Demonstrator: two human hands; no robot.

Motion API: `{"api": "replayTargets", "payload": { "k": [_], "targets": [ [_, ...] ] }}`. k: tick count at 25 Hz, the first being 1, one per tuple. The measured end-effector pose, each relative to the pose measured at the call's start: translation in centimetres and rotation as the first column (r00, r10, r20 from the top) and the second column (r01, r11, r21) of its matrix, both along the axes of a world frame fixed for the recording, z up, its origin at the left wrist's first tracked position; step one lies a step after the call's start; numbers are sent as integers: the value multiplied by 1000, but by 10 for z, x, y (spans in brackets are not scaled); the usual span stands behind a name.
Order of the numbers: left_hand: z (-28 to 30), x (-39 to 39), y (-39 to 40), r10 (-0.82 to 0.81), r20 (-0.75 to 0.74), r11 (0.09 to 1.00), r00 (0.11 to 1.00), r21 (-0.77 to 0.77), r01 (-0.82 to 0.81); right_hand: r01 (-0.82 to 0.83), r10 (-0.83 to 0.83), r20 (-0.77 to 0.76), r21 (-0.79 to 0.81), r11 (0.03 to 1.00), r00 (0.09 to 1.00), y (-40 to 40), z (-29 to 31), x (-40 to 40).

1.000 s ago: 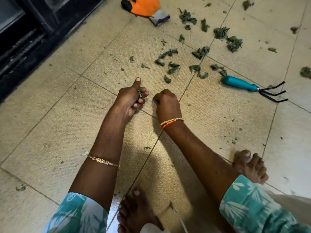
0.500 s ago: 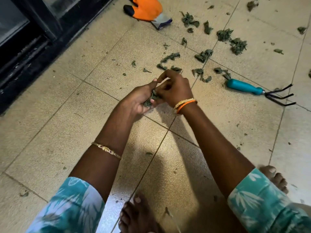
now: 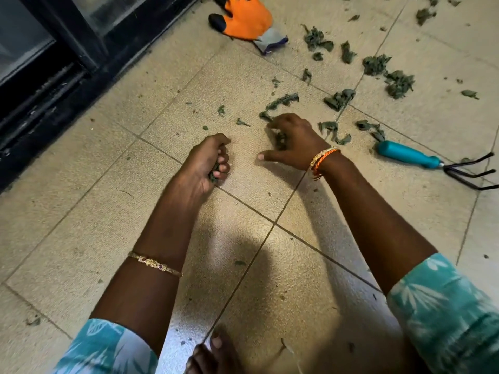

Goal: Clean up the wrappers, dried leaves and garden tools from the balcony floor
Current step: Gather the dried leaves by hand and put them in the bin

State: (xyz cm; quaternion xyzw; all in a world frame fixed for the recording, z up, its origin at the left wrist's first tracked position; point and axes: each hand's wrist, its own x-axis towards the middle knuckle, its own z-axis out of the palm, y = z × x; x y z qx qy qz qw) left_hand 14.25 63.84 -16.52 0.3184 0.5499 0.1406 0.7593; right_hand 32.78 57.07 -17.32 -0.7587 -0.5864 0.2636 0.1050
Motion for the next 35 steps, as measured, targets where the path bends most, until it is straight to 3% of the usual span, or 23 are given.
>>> {"api": "replayTargets", "payload": {
  "k": [2,6,8,10,11,13,15,16,17,18,20,21,22,24,27,29,32,35],
  "targets": [
    [-5,-1,-2,36,4,999,999,-12,-36,-60,54,60,113,992,997,-13,-15,-14],
    [-8,2,-9,33,-1,999,999,-3,-33,34,-68,46,517,855,997,-40,-33,-27],
    [-7,6,-13,-7,-24,999,1000,42,8,43,-76,40,541,840,996,-39,-30,-24],
    [-8,11,-16,-53,-42,996,998,62,56,231,-183,-148,440,868,972,-32,-19,-20],
    [-9,13,-17,-66,-28,997,997,44,67,381,-273,-323,342,859,906,-30,-9,-17],
    [-8,15,-19,-48,70,998,996,-40,51,569,-347,-686,118,814,639,-25,10,-10],
    [-5,17,-22,15,193,987,981,-159,16,590,-317,-859,-22,807,402,-22,21,-8],
    [-3,18,-24,46,247,978,968,-210,7,562,-298,-872,-32,827,389,-20,25,-14],
    [0,19,-26,76,285,971,956,-240,-6,525,-283,-845,-3,851,454,-19,26,-24],
    [2,21,-28,107,309,966,945,-256,-26,479,-263,-753,79,874,604,-19,24,-35],
    [3,23,-29,207,321,955,924,-272,-119,271,-147,-357,329,904,922,-21,14,-59],
    [2,23,-27,254,292,948,922,-264,-178,138,-73,-170,410,902,983,-23,10,-70],
    [1,22,-24,280,259,945,924,-246,-218,50,-10,-91,443,895,996,-24,9,-79],
    [1,18,-19,259,181,958,949,-173,-228,37,42,-167,443,896,985,-27,17,-87],
    [5,11,-12,171,61,984,983,-59,-167,307,-138,-381,427,850,914,-16,24,-58],
    [9,6,-10,167,31,985,985,-42,-166,338,-242,-279,378,862,929,7,13,-17],
    [7,-1,-9,219,24,974,975,-64,-217,209,-210,-11,152,966,978,35,-4,17],
    [5,-5,-11,209,-6,977,978,-39,-209,177,-187,47,164,971,981,45,-21,-2]
  ]
}}
